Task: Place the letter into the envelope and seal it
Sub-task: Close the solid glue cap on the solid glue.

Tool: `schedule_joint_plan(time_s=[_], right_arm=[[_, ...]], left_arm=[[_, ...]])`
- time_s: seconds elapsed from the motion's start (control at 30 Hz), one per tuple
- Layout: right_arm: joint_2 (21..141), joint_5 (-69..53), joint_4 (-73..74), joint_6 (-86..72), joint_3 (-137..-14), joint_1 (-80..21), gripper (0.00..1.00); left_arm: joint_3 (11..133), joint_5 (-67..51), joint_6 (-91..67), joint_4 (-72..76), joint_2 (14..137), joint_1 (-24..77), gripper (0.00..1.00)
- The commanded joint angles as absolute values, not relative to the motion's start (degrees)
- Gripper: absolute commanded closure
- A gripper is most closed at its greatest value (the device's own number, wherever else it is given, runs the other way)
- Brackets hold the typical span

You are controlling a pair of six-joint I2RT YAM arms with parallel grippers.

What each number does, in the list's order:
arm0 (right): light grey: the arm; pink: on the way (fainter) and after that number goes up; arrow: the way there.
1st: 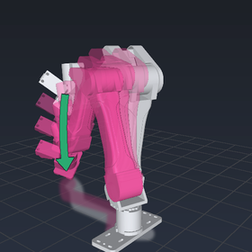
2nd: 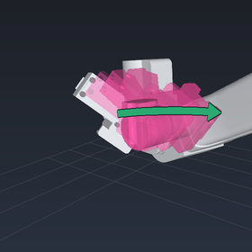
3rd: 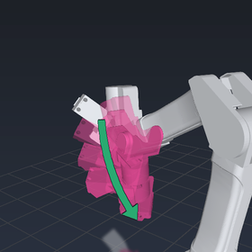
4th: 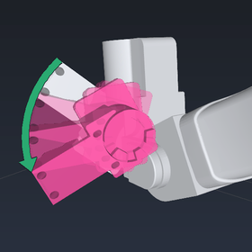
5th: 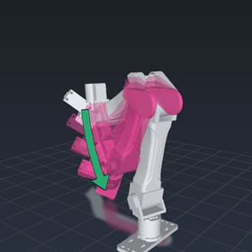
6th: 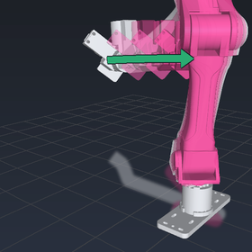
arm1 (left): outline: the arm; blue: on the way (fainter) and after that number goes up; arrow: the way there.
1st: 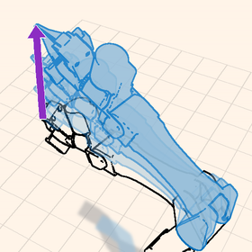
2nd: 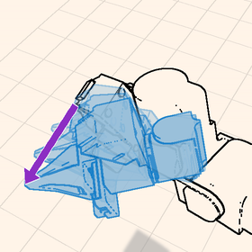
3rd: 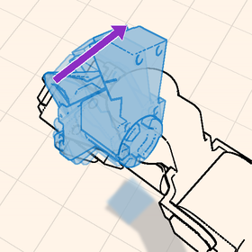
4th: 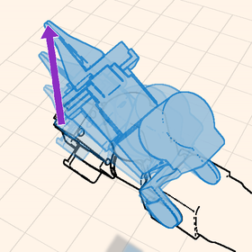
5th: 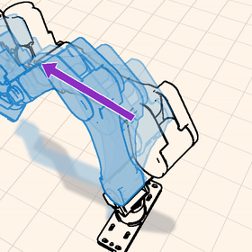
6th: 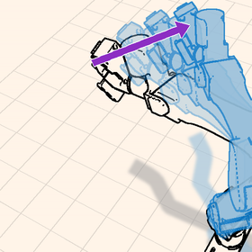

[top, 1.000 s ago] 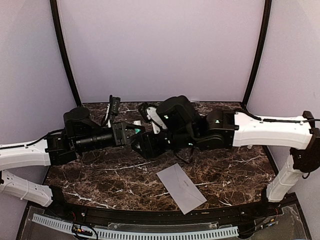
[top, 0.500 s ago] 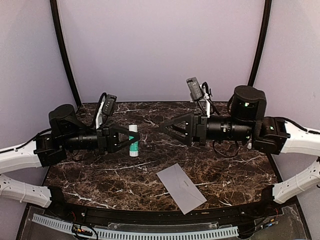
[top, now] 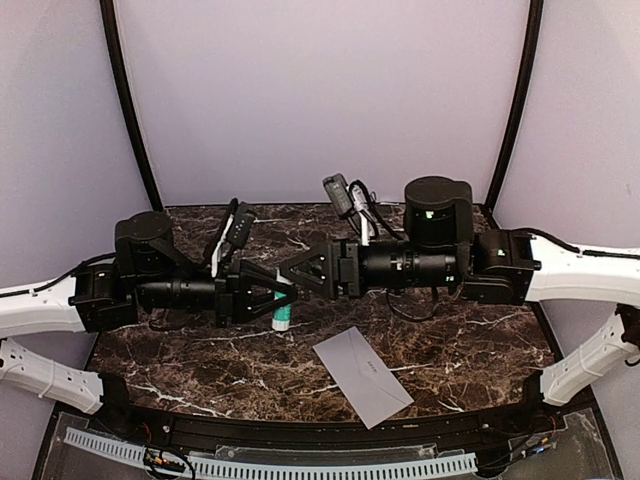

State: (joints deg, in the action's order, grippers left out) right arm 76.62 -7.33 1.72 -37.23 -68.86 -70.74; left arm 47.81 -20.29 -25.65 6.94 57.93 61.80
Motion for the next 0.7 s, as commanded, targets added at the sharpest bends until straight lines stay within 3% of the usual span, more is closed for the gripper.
schedule_joint_plan(time_s=[0.0,0.43,0.67], right_arm=[[78.3,-4.4,3.8,-38.0,-72.0,-71.8,0.42],[81.3,-2.4,6.1,-39.4,-73.6,-72.4,0.62],[81.7,-1.8,7.0,-39.7,-73.9,-72.4,0.83]], left_arm=[[49.4,-17.4,-23.8,5.8,58.7,62.2,1.00],[49.6,-17.7,-24.1,7.0,60.3,62.5,1.00],[49.4,-17.2,-24.6,7.8,60.6,62.6,1.00]])
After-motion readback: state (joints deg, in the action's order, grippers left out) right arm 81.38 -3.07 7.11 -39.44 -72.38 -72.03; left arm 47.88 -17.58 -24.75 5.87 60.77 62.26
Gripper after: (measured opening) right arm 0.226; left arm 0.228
